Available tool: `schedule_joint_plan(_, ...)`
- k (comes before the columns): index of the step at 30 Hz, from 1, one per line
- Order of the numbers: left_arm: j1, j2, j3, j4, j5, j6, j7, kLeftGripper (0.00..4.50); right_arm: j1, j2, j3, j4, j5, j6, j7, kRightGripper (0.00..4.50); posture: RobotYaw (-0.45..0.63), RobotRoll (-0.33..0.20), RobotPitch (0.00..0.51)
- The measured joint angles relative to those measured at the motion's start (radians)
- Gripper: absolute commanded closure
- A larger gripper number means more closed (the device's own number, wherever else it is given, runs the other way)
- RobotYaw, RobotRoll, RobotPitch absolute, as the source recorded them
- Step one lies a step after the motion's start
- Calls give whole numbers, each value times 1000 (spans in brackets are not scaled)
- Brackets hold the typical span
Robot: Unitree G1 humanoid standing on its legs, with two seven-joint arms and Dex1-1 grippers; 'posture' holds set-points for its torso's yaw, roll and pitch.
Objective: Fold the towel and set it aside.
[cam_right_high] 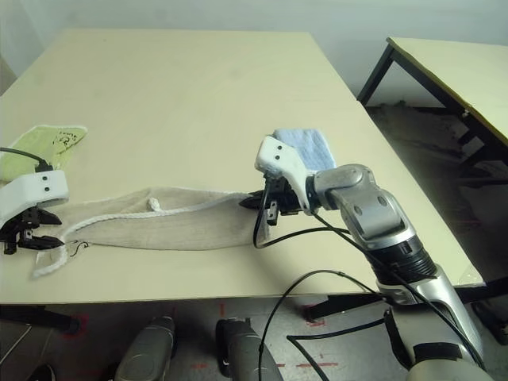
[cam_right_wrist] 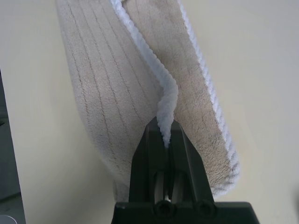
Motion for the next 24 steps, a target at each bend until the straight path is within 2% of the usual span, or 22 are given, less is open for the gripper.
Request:
schedule_joint_plan(1,-1,-1,0,6,-2,0,-5,4418,2,-6,-1,-1,1,0,2,4500,135,0,123)
schedule_joint_plan(2,-2,-1,0,11,-6,2,-12,4464,4,-15,-2,-1,1,-1,5,4500,136,0,124)
schedule_joint_plan(7,-53,-5,-1,51,-19,-5,-52,4464,10,-46,-1,3,-5,-20,36,4500,134,0,126)
schedule_joint_plan(10,-103,-32,-1,79,-27,-14,-71,4464,13,-60,6,19,-28,-40,48,4500,130,0,127)
schedule_joint_plan(16,-150,-50,-29,103,-37,-50,-115,4464,13,-136,74,20,-81,-60,124,4500,116,0,124)
schedule_joint_plan(19,-188,-66,-45,101,-37,-41,-126,4500,0,-158,96,20,-105,-60,163,3786,116,0,123)
schedule_joint_plan(24,-223,-82,-68,94,-36,-10,-130,4500,-49,-158,118,10,-122,-38,199,2056,120,0,124)
